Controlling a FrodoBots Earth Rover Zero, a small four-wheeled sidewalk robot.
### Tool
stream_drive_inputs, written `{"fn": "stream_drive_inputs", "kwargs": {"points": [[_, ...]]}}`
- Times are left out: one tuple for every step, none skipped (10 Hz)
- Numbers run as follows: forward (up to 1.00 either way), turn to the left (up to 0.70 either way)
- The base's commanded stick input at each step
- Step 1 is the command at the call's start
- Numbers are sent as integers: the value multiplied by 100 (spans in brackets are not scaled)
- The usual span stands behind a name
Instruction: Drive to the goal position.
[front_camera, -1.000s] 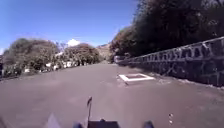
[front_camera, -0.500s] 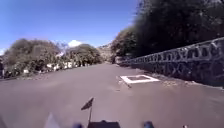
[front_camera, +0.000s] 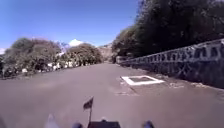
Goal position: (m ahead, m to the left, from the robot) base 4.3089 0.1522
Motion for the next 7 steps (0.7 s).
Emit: {"fn": "stream_drive_inputs", "kwargs": {"points": [[50,0],[50,0],[50,0],[50,4],[50,13],[50,23],[50,32]]}}
